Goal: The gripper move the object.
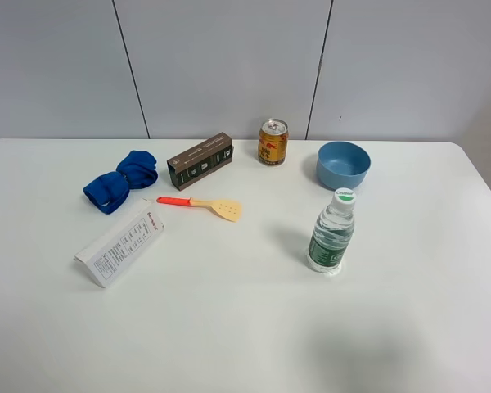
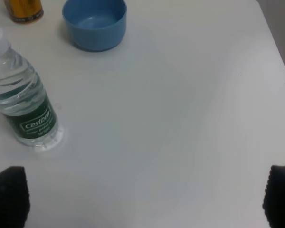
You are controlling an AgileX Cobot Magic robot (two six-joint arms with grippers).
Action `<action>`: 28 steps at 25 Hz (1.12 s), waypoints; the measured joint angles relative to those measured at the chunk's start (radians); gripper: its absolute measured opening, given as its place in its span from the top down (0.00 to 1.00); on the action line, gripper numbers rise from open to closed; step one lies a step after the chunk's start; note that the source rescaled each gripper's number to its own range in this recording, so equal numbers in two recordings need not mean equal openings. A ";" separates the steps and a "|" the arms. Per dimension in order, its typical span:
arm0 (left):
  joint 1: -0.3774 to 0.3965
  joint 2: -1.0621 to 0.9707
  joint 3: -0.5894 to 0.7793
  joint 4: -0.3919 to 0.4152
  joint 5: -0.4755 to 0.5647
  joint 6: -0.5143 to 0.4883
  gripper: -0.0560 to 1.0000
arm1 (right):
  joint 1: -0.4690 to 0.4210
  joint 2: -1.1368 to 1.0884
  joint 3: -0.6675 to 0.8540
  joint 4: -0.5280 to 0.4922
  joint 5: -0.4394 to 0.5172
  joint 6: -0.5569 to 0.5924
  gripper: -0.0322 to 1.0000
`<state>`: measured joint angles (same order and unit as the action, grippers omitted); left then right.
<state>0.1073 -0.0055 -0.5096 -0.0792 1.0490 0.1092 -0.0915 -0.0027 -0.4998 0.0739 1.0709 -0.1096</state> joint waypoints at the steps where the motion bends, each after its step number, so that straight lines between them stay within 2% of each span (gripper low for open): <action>1: 0.000 0.000 0.000 0.001 0.000 -0.002 0.00 | 0.000 0.000 0.000 0.000 0.000 0.000 0.00; 28: 0.000 0.000 0.000 0.002 0.001 -0.003 0.00 | 0.000 0.000 0.000 0.000 0.000 0.000 0.00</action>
<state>0.1073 -0.0055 -0.5096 -0.0772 1.0501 0.1058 -0.0915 -0.0027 -0.4998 0.0739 1.0709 -0.1096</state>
